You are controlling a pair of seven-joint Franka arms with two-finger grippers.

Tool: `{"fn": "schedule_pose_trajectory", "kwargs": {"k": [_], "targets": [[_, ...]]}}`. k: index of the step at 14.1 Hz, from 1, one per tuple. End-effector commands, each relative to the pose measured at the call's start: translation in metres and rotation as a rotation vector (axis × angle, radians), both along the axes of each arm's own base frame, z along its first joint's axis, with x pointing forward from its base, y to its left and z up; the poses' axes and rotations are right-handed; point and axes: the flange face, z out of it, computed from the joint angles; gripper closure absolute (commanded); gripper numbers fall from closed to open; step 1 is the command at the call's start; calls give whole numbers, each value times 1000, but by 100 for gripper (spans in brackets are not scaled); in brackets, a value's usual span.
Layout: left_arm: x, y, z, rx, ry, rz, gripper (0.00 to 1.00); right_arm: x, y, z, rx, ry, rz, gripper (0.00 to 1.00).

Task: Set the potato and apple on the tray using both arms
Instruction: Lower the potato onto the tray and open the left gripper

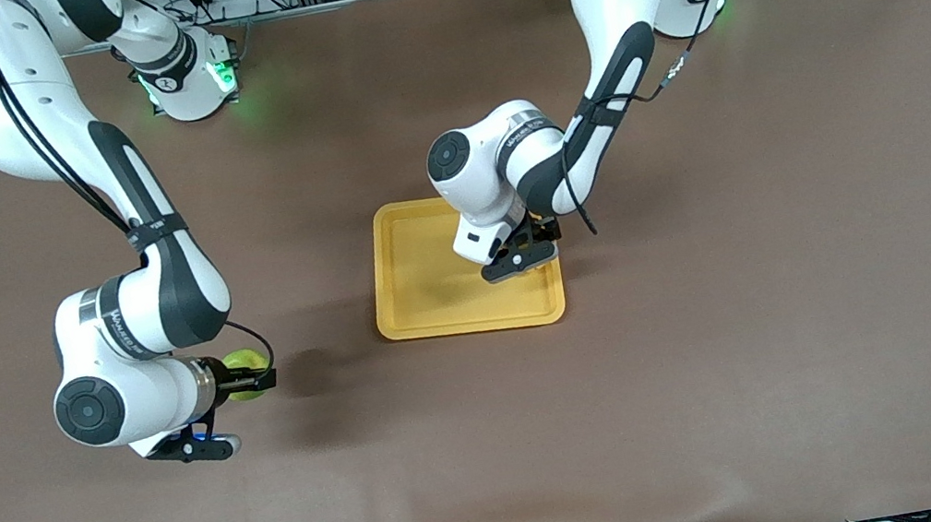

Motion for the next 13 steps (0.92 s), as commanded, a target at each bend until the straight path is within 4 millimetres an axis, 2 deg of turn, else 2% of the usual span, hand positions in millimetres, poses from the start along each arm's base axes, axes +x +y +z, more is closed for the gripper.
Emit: {"fn": "schedule_pose_trajectory", "kwargs": {"k": [1, 2, 4, 7, 9, 10, 11, 13], "targets": [[5, 1, 10, 61, -38, 13, 0, -8, 15, 21, 8, 21, -29, 100], [8, 2, 23, 69, -44, 21, 0, -9, 22, 29, 15, 17, -22, 100], [37, 21, 68, 53, -70, 90, 0, -13, 35, 32, 8, 22, -51, 100], [86, 78, 148, -75, -19, 149, 0, -20, 60, 32, 3, 29, -83, 100], [119, 131, 181, -149, 2, 213, 0, -28, 86, 33, 5, 35, -117, 100], [134, 160, 187, -166, 8, 247, 0, -30, 94, 31, 2, 40, -138, 100], [144, 181, 193, -167, 8, 244, 0, -36, 110, 28, -5, 43, -145, 100], [160, 224, 192, -157, 36, 230, 0, -49, 141, 24, -19, 51, -147, 100]]}}
